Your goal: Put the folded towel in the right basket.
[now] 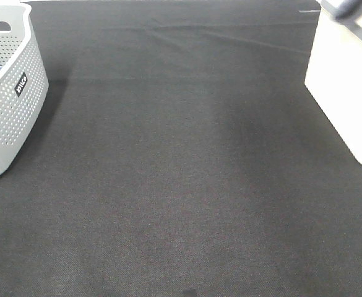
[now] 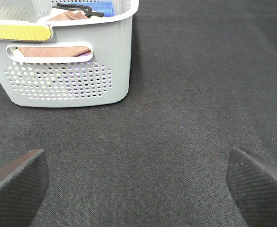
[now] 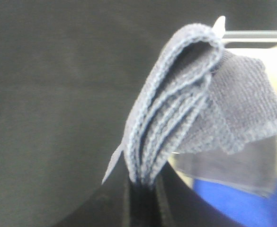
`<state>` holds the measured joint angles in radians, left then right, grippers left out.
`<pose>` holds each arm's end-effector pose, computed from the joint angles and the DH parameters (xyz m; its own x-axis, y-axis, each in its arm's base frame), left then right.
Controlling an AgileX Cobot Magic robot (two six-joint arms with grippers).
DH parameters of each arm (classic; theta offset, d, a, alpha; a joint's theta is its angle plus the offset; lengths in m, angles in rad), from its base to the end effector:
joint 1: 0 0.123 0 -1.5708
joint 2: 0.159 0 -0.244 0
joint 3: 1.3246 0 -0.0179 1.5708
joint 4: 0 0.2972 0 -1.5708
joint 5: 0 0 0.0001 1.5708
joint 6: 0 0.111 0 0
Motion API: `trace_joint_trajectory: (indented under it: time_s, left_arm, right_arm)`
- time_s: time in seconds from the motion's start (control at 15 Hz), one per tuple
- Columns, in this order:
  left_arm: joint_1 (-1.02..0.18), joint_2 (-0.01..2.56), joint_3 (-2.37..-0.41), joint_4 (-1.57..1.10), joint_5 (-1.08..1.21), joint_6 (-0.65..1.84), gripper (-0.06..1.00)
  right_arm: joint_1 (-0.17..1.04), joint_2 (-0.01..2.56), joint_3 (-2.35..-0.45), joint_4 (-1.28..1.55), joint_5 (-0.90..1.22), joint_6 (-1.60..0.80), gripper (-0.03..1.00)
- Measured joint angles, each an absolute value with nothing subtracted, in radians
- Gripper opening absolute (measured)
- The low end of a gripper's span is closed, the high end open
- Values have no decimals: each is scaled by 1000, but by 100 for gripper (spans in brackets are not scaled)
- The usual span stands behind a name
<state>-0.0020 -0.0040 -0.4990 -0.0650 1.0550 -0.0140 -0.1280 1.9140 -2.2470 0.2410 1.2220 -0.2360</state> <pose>0.0949 -0.0065 0.2913 -0.4494 -0.0451 -0.8922 0.0319 0.9973 -0.0665 0.4568 -0.0337 0.3974 -0.6931 -0.0598 -0.7183 -0.1385 0.9890 0.0514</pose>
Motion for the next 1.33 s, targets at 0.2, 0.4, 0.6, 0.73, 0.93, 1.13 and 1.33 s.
trace_joint_trajectory:
  time_s: [0.2,0.4,0.6,0.73,0.93,1.13,1.33]
  left_arm:
    - [-2,-4,-499,-65,1055,-14,97]
    - [-2,-4,-499,-65,1055,-14,97]
    - [-2,-4,-499,-65,1055,-14,97]
    - [-2,-4,-499,-65,1055,-14,97]
    - [-2,-4,-499,-65,1055,-14,97]
    - [-2,-4,-499,-65,1055,-14,97]
    - [-2,-4,-499,-65,1055,-14,97]
  right_arm:
    - [-217,1913,-2207,214,1223,-236,5]
    - [-238,1932,-2156,186,1223,-236,5]
    - [-238,2007,-2139,175,1223,-236,5]
    - [-238,2051,-2139,167,1222,-236,10]
    - [-238,2088,-2139,125,1222,-234,38]
    - [-238,2100,-2139,82,1221,-208,73]
    - [-238,2100,-2139,89,1221,-191,77]
